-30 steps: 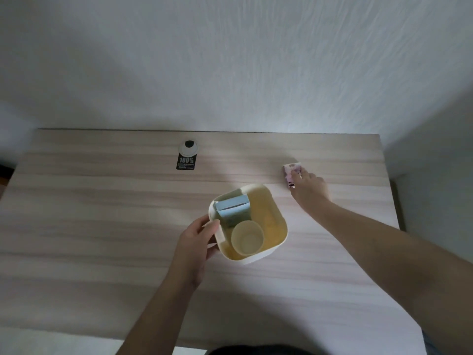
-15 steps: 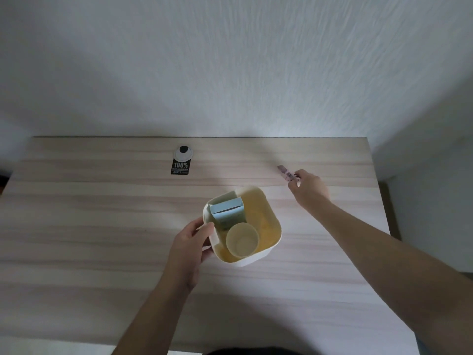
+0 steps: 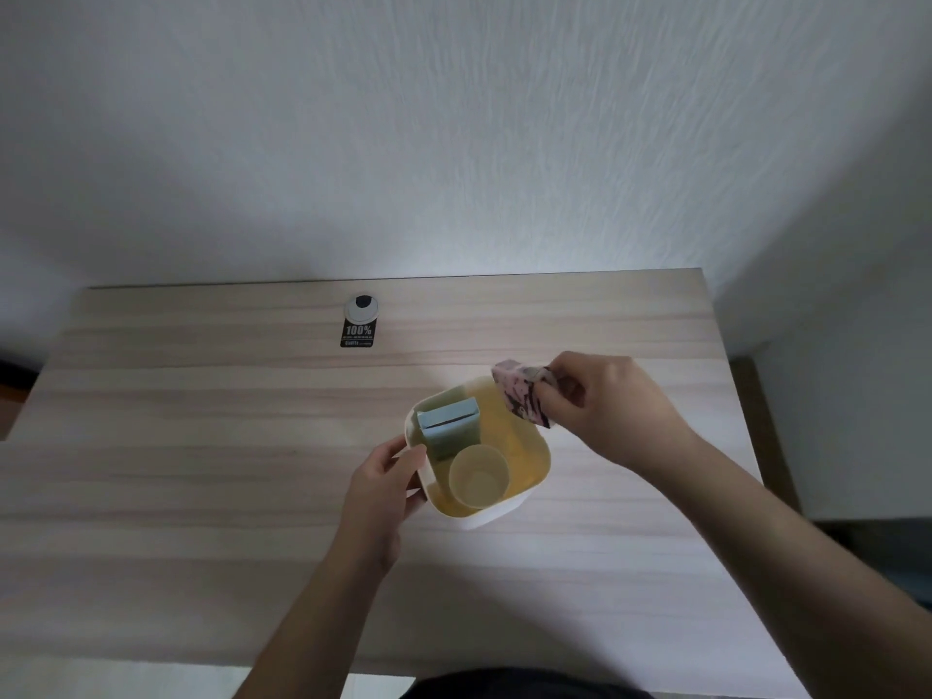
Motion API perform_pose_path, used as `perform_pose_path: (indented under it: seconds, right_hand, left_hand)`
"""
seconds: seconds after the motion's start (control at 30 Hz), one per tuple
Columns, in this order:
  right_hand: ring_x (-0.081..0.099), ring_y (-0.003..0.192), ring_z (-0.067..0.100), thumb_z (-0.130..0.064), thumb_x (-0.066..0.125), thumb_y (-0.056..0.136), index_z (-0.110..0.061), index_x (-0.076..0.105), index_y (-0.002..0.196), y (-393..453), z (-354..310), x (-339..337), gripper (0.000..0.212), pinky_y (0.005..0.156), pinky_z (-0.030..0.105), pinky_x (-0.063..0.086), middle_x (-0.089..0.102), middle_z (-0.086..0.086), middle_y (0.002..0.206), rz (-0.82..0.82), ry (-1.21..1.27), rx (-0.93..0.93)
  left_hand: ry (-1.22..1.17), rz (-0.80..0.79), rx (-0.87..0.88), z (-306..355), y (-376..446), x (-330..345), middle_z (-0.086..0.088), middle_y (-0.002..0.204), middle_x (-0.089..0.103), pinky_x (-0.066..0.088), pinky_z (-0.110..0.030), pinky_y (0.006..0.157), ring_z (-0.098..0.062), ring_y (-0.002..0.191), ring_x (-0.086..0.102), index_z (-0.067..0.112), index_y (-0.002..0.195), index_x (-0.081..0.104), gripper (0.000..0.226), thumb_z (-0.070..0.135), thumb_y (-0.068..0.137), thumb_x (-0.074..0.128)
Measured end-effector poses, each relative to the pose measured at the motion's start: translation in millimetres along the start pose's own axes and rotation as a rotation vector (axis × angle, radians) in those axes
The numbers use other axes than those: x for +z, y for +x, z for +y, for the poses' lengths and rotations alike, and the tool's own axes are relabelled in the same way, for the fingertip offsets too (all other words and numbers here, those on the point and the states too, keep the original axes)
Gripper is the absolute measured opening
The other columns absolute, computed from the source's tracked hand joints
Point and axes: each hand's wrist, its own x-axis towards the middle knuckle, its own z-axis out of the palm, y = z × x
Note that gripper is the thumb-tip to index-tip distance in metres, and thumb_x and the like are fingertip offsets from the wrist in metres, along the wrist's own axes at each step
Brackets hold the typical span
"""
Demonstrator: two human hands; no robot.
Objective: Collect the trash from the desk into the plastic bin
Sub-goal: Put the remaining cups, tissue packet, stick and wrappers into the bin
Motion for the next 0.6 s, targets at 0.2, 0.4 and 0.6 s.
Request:
perform_pose_path:
  seconds: [0.2,0.4,0.6]
  right_hand:
    - [0.056,0.058,0.015,-0.056,0.048,0.088,-0.024,0.057,0.072,-16,-3,9,0.036,0.045,0.024,0.035,0.062,-0.005,0.063,-0.135,-0.235,0.039]
    - [0.048,0.051,0.000,-0.060,0.050,0.085,-0.029,0.055,0.072,-26,-3,-2,0.033,0.046,0.016,0.031,0.049,-0.015,0.055,-0.020,-0.126,-0.006]
    - [0.055,0.056,0.015,-0.031,0.062,0.091,-0.012,0.067,0.082,-36,8,-31,0.022,0.052,0.031,0.045,0.059,-0.004,0.061,0.229,-0.036,-0.113]
  left_hand:
    - [0.010,-0.016,0.025,-5,-19,4,-0.006,0.099,0.078,0.059,-0.028,0.065,-0.022,0.085,0.076,0.016,0.120,0.066,0.024,0.018,0.096,0.059]
    - [0.008,-0.026,0.037,-11,-41,10,-0.010,0.100,0.077,0.059,-0.029,0.066,-0.024,0.087,0.075,0.012,0.121,0.065,0.026,0.016,0.096,0.060]
    - [0.030,-0.032,0.082,-16,-65,11,-0.014,0.101,0.076,0.059,-0.030,0.067,-0.027,0.089,0.074,0.011,0.124,0.064,0.029,0.014,0.096,0.060]
